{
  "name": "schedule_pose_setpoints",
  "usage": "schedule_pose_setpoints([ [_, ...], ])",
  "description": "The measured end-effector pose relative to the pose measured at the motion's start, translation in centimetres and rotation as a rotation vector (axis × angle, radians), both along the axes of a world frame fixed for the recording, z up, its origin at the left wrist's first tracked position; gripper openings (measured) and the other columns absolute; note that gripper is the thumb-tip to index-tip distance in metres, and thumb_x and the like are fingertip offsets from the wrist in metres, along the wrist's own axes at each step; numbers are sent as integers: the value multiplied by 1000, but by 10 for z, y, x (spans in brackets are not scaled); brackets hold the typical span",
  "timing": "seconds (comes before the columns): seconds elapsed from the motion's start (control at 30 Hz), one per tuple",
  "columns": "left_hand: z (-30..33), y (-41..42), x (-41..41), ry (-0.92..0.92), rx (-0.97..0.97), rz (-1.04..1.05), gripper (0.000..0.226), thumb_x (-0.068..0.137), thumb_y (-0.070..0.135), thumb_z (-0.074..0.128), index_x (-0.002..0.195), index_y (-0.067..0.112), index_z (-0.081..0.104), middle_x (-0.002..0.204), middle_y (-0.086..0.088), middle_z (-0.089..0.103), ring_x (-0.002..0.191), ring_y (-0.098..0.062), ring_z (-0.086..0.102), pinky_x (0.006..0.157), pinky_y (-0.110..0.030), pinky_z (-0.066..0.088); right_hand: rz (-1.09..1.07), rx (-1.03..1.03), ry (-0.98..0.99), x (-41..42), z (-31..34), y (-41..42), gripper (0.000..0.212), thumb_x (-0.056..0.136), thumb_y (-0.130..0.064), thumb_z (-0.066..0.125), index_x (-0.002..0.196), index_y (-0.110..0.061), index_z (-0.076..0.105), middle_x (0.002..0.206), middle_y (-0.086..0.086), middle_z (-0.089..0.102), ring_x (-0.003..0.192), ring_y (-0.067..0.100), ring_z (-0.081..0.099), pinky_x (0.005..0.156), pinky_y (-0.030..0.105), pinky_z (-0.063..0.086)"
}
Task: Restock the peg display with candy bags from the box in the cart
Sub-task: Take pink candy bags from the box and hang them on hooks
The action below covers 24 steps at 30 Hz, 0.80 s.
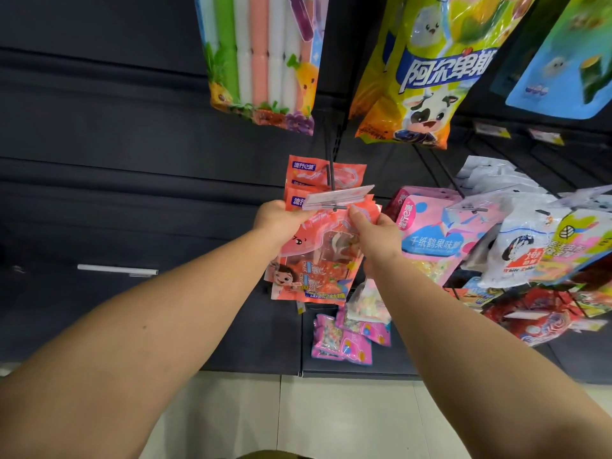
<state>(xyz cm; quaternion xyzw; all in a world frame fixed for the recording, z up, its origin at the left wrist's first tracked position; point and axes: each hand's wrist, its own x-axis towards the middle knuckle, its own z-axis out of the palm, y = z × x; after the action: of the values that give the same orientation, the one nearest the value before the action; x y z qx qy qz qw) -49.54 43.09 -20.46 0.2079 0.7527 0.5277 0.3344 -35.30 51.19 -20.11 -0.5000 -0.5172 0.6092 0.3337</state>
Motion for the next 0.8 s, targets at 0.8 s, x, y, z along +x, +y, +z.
schedule_pose_setpoints([
  [0.8,-5,3,-8,132,-36,5,27,74,44,85,86,24,71,93,2,75,89,-19,71,86,-44,60,32,-7,81,-1,-4,3,12,92,-26,69,90,-16,63,93,4,75,83,19,75,67,30,61],
])
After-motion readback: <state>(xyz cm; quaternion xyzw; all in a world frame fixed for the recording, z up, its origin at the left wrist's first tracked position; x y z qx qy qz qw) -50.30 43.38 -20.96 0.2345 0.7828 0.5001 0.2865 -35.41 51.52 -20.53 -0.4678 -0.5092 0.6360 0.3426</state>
